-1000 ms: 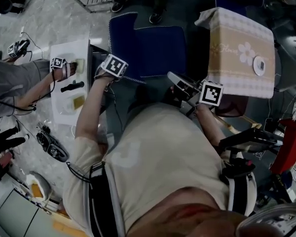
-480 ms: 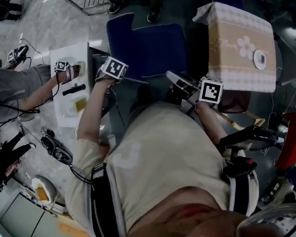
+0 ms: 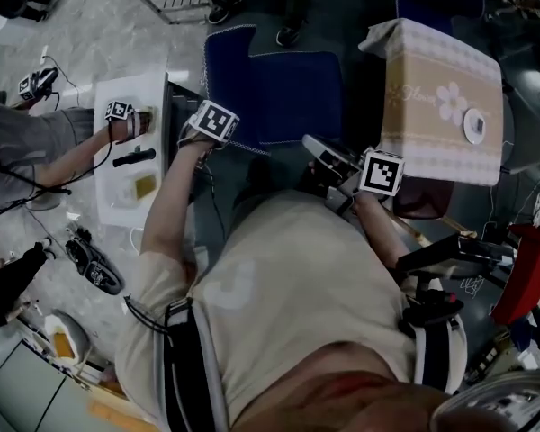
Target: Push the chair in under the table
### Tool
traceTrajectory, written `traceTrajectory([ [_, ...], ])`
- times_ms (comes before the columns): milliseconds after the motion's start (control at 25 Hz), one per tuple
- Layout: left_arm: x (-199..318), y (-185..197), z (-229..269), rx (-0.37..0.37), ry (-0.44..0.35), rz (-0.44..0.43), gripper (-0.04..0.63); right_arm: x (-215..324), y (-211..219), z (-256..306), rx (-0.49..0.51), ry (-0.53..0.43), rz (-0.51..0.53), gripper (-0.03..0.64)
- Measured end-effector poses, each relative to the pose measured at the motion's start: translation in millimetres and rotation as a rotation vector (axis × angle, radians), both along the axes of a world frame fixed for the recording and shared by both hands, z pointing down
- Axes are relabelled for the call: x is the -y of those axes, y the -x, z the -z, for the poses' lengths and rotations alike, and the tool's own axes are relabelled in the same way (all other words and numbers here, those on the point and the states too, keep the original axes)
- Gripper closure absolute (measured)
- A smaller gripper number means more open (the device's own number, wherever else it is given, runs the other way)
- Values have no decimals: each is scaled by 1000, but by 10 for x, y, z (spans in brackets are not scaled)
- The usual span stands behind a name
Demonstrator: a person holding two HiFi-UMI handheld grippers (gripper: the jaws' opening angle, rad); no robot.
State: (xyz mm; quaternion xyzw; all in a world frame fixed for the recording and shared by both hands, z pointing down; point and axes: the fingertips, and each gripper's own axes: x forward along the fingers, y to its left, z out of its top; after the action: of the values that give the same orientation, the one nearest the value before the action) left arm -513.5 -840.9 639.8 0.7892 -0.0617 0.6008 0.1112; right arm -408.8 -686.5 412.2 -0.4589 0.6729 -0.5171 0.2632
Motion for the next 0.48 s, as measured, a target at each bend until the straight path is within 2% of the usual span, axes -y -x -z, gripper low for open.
traceTrajectory([
  [360, 188, -33, -13, 3, -15, -17, 405, -5, 42, -89, -3, 39, -12, 604],
  [480, 186, -86, -26, 4, -17, -23, 405, -78, -58, -113, 5, 46, -58, 604],
])
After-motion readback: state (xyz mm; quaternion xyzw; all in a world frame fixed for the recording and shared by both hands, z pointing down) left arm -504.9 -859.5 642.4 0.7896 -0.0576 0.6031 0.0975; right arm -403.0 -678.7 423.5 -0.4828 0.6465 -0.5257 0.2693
